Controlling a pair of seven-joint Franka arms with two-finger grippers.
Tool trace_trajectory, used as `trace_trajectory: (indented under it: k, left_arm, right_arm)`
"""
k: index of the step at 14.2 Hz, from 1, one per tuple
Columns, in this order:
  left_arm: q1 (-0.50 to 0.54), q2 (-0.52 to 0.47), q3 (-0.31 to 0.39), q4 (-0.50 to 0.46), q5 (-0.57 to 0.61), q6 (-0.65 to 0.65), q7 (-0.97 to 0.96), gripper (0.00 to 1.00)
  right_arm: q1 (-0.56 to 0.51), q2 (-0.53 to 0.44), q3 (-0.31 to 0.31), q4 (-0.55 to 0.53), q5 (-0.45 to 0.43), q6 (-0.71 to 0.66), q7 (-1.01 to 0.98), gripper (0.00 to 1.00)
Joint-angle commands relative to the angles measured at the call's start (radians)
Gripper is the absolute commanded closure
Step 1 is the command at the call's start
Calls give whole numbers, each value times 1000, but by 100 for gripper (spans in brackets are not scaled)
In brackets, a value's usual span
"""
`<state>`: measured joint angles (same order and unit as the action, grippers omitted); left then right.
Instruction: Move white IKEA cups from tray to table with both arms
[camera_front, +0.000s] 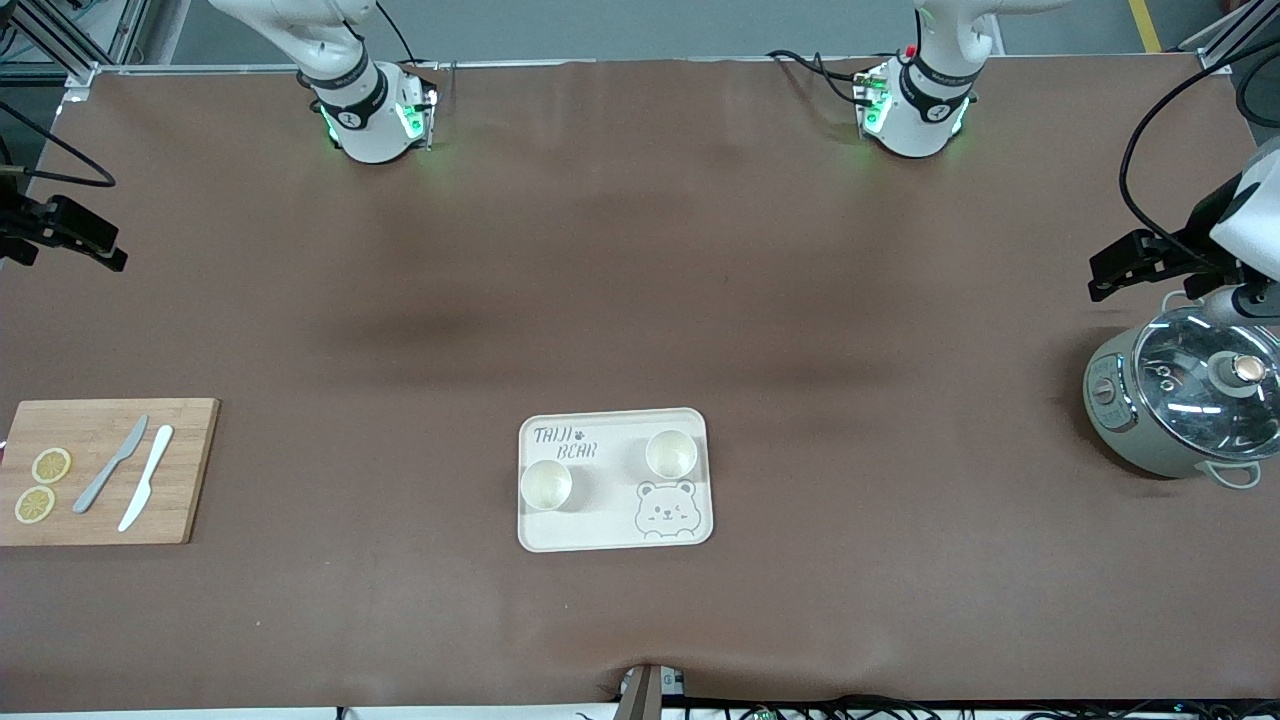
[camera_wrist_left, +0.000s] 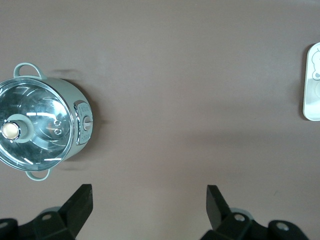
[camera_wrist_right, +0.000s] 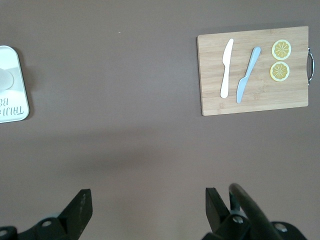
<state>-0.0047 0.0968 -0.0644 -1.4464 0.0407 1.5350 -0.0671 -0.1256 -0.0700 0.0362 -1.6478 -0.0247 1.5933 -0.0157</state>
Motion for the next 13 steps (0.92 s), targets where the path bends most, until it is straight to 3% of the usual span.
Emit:
trace_trajectory:
  k: [1,13]
  left_arm:
    - [8,-5,-3,20,-5,-19,32,0]
    - [8,44,-6,15,-8,-19,21,0]
  right_arm:
    - [-11,-13,8,-1,-1,5,-10,0]
    - [-8,4,7,20,14,-27,-13,0]
